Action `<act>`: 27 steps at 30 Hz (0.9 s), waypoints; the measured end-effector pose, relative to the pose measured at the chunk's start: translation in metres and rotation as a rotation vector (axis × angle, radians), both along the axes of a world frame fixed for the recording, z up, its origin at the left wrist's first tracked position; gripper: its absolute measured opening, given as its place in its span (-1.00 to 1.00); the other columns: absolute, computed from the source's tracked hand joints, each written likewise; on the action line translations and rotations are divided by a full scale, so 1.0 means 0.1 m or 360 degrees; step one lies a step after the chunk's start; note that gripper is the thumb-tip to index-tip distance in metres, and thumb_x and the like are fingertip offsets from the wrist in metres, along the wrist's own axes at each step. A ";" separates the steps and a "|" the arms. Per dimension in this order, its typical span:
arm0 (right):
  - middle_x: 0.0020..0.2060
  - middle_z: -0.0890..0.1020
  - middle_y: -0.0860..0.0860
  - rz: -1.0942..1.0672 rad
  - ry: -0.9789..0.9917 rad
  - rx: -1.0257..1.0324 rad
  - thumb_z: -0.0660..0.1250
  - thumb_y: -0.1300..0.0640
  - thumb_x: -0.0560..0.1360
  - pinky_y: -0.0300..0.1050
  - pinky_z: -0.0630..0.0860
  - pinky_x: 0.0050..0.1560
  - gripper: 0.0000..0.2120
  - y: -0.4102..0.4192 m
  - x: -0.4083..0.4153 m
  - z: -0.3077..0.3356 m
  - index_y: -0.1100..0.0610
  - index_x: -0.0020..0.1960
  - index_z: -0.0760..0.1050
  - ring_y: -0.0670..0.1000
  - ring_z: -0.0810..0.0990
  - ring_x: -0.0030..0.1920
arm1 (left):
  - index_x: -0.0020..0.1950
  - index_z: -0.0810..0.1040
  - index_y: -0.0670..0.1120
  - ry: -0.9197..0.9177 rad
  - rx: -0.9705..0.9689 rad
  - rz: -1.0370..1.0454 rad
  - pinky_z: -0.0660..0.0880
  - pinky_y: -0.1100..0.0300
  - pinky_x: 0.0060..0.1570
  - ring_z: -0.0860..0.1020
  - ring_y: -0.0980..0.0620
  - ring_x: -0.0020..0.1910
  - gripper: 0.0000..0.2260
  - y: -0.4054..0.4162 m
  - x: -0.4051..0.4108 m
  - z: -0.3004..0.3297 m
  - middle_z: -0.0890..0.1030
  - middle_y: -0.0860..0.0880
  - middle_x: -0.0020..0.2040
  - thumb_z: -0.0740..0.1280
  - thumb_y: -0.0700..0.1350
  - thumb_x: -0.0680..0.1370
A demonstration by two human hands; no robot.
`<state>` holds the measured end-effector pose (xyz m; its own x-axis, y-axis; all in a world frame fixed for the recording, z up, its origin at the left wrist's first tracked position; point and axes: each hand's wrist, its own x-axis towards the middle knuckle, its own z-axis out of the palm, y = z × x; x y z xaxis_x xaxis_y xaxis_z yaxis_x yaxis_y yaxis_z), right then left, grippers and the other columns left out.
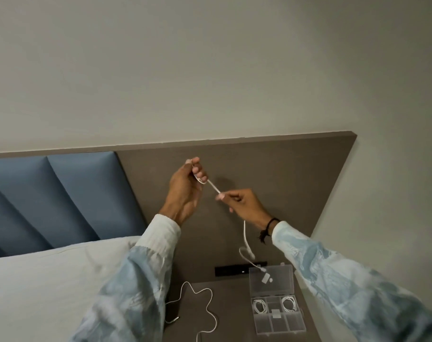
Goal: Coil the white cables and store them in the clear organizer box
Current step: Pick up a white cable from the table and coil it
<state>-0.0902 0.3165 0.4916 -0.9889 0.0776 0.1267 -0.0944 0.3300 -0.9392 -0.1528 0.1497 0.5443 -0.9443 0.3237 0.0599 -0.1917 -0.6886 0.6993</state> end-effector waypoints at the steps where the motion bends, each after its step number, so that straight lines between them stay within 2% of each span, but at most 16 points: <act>1: -0.35 0.66 0.12 0.0065 -0.0003 0.0077 0.36 0.09 0.62 -0.21 0.48 -0.17 -0.77 -0.05 0.03 -0.04 0.19 0.12 0.71 -0.07 0.51 -0.36 | 0.00 0.57 -0.19 0.0135 -0.0269 0.0313 0.48 0.27 -0.34 0.46 0.11 -0.40 -0.76 0.04 -0.03 -0.03 0.48 0.00 -0.35 0.13 -0.18 0.71; 3: -0.40 0.59 0.01 0.0200 -0.0032 0.0267 0.29 0.09 0.65 -0.22 0.48 -0.14 -0.75 -0.10 0.07 -0.09 0.19 0.14 0.68 -0.06 0.54 -0.32 | -0.01 0.63 -0.20 0.0517 -0.0932 0.0765 0.55 0.21 -0.22 0.55 0.05 -0.32 -0.78 0.06 -0.03 -0.18 0.58 -0.07 -0.28 0.21 -0.18 0.69; 5: -0.38 0.60 -0.05 0.0347 -0.0056 0.0478 0.25 0.05 0.67 -0.21 0.50 -0.10 -0.74 -0.07 0.08 -0.05 0.14 0.11 0.67 -0.11 0.56 -0.30 | -0.12 0.62 -0.22 0.0953 -0.1491 0.0897 0.56 0.08 -0.20 0.61 -0.09 -0.30 -0.77 0.00 -0.03 -0.37 0.65 -0.16 -0.27 0.27 -0.17 0.66; 6: -0.38 0.60 -0.07 0.0400 -0.0053 0.0558 0.24 0.04 0.67 -0.21 0.50 -0.09 -0.74 -0.03 0.08 -0.01 0.10 0.09 0.68 -0.13 0.56 -0.30 | -0.17 0.60 -0.23 0.1156 -0.1753 0.0855 0.52 0.06 -0.26 0.59 -0.14 -0.33 -0.75 -0.04 -0.04 -0.45 0.64 -0.19 -0.30 0.29 -0.17 0.65; 8: -0.37 0.62 -0.10 0.0393 0.0010 0.0671 0.24 0.05 0.66 -0.22 0.50 -0.09 -0.76 0.09 0.04 0.09 0.04 0.04 0.69 -0.17 0.57 -0.31 | -0.22 0.57 -0.26 0.1353 -0.2074 0.0479 0.45 0.08 -0.30 0.51 -0.15 -0.39 -0.70 -0.11 -0.05 -0.58 0.56 -0.17 -0.38 0.28 -0.14 0.65; 9: -0.37 0.64 -0.10 0.0350 0.0079 0.0728 0.26 0.07 0.65 -0.22 0.51 -0.10 -0.77 0.16 0.01 0.14 0.04 0.02 0.70 -0.16 0.59 -0.31 | -0.20 0.60 -0.27 0.1277 -0.2036 0.0176 0.45 0.11 -0.28 0.49 -0.08 -0.40 -0.68 -0.12 -0.01 -0.62 0.55 -0.13 -0.38 0.25 -0.13 0.67; 12: -0.32 0.69 -0.15 0.0238 0.0241 0.0832 0.35 0.01 0.59 -0.21 0.58 -0.10 -0.83 0.38 -0.06 0.25 0.00 0.00 0.72 -0.15 0.68 -0.25 | 0.01 0.70 -0.17 0.0693 -0.1512 -0.0547 0.50 0.25 -0.25 0.52 0.07 -0.37 -0.64 -0.05 0.12 -0.61 0.57 -0.01 -0.34 0.11 -0.13 0.72; 14: -0.27 0.71 -0.19 0.0136 0.0307 0.0771 0.44 -0.13 0.51 -0.25 0.61 -0.13 -0.80 0.48 -0.07 0.23 -0.02 -0.05 0.72 -0.18 0.70 -0.20 | 0.02 0.71 -0.16 0.0471 -0.1306 -0.0755 0.43 0.24 -0.33 0.41 0.07 -0.42 -0.60 -0.02 0.16 -0.55 0.46 0.01 -0.39 0.06 -0.16 0.72; 17: -0.38 0.68 -0.02 -0.0072 0.0367 0.0546 0.45 -0.30 0.42 -0.16 0.52 -0.31 -0.62 0.50 -0.01 0.10 0.02 -0.21 0.70 -0.16 0.57 -0.38 | -0.03 0.66 -0.18 0.0266 -0.0824 -0.0988 0.38 0.24 -0.36 0.33 0.10 -0.41 -0.66 -0.06 0.21 -0.39 0.36 0.02 -0.37 0.10 -0.17 0.67; 18: -0.42 0.64 0.02 -0.0110 0.0359 0.0460 0.42 -0.27 0.47 -0.07 0.51 -0.31 -0.61 0.46 0.02 0.03 0.05 -0.22 0.69 -0.14 0.51 -0.39 | -0.05 0.64 -0.16 0.0200 -0.0552 -0.0994 0.39 0.26 -0.35 0.34 0.11 -0.41 -0.72 -0.07 0.23 -0.31 0.37 0.03 -0.36 0.14 -0.16 0.64; 20: -0.46 0.58 -0.09 -0.0118 0.0307 0.0376 0.32 -0.10 0.61 -0.04 0.48 -0.31 -0.67 0.35 0.11 -0.12 0.10 -0.15 0.68 -0.21 0.47 -0.40 | -0.07 0.59 -0.14 0.0046 0.0005 -0.0796 0.43 0.29 -0.32 0.39 0.12 -0.39 -0.81 0.01 0.22 -0.15 0.41 0.04 -0.36 0.20 -0.15 0.61; 22: -0.43 0.58 -0.34 -0.0030 0.0212 0.0471 0.22 0.05 0.69 -0.39 0.40 -0.25 -0.70 0.22 0.22 -0.27 0.14 0.04 0.69 -0.34 0.53 -0.38 | -0.05 0.56 -0.15 -0.0127 0.0287 -0.0341 0.51 0.27 -0.26 0.44 0.11 -0.37 -0.83 0.15 0.14 -0.06 0.45 0.02 -0.35 0.19 -0.19 0.64; 23: -0.41 0.56 -0.45 0.0037 0.0173 0.0550 0.18 0.08 0.70 -0.47 0.39 -0.22 -0.69 0.15 0.28 -0.33 0.15 0.10 0.69 -0.41 0.54 -0.34 | -0.03 0.57 -0.16 -0.0114 0.0197 -0.0072 0.55 0.26 -0.22 0.48 0.10 -0.35 -0.82 0.21 0.10 -0.05 0.48 0.02 -0.34 0.19 -0.21 0.66; 24: -0.39 0.56 -0.48 0.0109 0.0155 0.0632 0.16 0.08 0.71 -0.51 0.39 -0.19 -0.68 0.09 0.32 -0.37 0.14 0.12 0.67 -0.42 0.54 -0.32 | -0.01 0.59 -0.17 0.0003 -0.0035 0.0197 0.57 0.25 -0.17 0.52 0.09 -0.33 -0.81 0.24 0.06 -0.08 0.53 0.00 -0.33 0.20 -0.21 0.68; 25: -0.34 0.59 -0.42 0.0188 0.0153 0.0701 0.14 0.07 0.71 -0.48 0.42 -0.15 -0.68 0.05 0.36 -0.38 0.11 0.13 0.66 -0.37 0.56 -0.30 | -0.01 0.61 -0.18 0.0220 -0.0416 0.0459 0.58 0.24 -0.13 0.55 0.09 -0.29 -0.82 0.23 0.04 -0.14 0.57 -0.02 -0.30 0.22 -0.21 0.68; 27: -0.17 0.67 -0.22 0.0279 0.0175 0.0784 0.12 0.06 0.71 -0.19 0.55 -0.03 -0.72 0.05 0.36 -0.31 0.04 0.12 0.61 -0.22 0.60 -0.22 | -0.07 0.62 -0.17 0.0906 -0.1288 0.0735 0.54 0.24 -0.14 0.58 0.09 -0.26 -0.83 0.12 0.02 -0.36 0.63 -0.07 -0.25 0.28 -0.20 0.66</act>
<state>-0.0539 0.3217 0.4603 -0.9605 -0.1825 0.2100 -0.2769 0.6999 -0.6583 -0.1503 0.1620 0.5082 -0.8862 0.0853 0.4553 0.4621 0.0926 0.8820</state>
